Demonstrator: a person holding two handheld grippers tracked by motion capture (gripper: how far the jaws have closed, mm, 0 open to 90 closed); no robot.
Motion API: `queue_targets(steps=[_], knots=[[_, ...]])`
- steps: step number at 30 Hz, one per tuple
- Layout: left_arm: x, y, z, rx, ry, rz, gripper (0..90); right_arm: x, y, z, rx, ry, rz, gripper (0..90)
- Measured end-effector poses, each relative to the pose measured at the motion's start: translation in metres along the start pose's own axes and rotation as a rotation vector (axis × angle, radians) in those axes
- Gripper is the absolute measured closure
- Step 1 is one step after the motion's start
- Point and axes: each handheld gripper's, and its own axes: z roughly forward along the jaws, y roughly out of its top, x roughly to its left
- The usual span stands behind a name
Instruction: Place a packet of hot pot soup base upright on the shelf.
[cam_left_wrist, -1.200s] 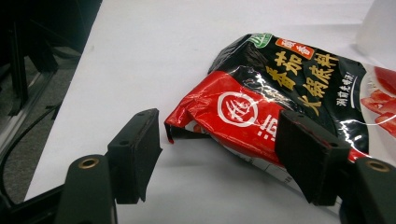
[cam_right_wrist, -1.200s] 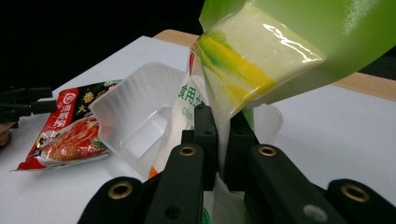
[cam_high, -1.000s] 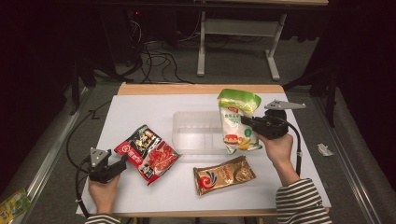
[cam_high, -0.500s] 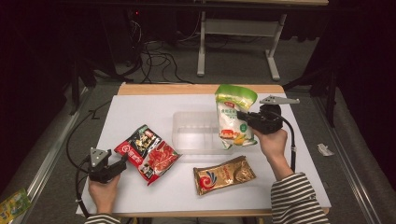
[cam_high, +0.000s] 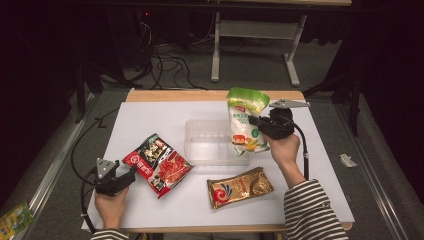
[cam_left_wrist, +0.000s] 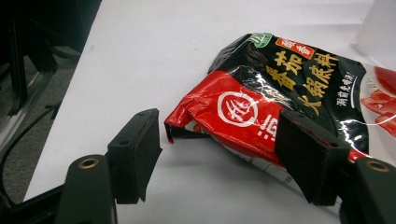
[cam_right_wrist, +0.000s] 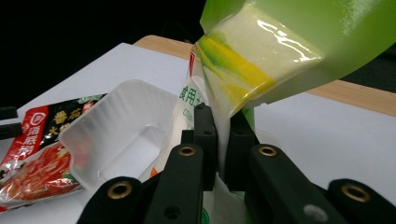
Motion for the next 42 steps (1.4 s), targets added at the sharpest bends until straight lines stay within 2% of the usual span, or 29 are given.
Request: queue_targets(steps=[7, 15, 28, 42], knots=[[0.0, 0.0, 0.0, 0.0, 0.0, 0.002, 31.7, -0.001, 0.0, 0.007, -0.009, -0.028, 0.014, 86.7], [0.0, 0.0, 0.0, -0.004, -0.002, 0.002, 31.8, 0.001, -0.002, 0.017, 0.009, -0.04, 0.005, 86.4], [0.0, 0.0, -0.001, -0.004, -0.002, 0.002, 31.8, 0.002, -0.002, 0.03, 0.031, -0.065, 0.018, 86.1], [0.0, 0.0, -0.001, -0.003, -0.003, 0.001, 31.8, 0.003, -0.003, 0.041, 0.039, -0.121, -0.008, 85.4]])
